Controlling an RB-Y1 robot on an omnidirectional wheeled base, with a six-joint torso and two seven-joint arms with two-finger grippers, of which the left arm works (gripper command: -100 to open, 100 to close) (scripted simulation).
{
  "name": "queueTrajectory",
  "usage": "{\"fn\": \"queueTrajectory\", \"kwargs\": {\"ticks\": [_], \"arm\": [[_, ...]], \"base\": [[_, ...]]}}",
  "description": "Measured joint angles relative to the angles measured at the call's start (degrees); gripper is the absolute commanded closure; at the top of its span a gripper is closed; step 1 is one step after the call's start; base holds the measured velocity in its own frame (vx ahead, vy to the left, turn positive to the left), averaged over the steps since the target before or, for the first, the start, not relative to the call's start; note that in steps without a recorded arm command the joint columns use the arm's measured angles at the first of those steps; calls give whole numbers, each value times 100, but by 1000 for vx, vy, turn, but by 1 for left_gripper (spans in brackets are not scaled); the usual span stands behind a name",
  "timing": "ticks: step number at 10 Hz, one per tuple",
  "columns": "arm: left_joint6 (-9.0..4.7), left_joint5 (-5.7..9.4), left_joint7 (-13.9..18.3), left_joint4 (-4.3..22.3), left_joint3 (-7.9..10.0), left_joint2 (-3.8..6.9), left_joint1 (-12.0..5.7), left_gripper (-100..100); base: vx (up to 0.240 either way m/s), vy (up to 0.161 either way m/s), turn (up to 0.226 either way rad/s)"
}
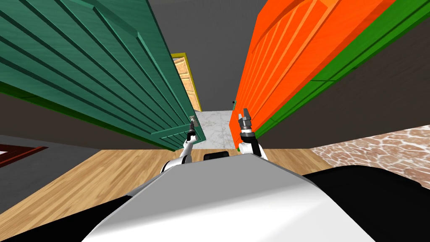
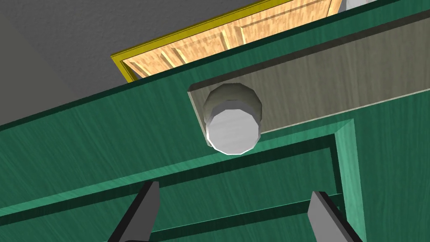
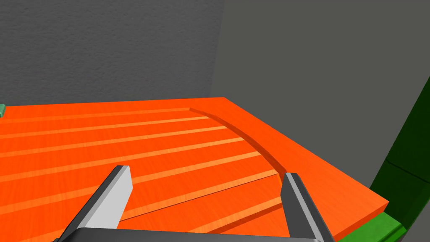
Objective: Push the door open
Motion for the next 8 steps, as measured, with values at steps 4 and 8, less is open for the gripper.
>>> {"fn": "queueTrajectory", "kwargs": {"ticks": [4, 8], "arm": [[-14, 196, 589, 90, -37, -118, -119, -100], [-24, 383, 1160, 184, -72, -248, -238, -100]], "base": [[-59, 6, 22], [-44, 7, 15]]}}
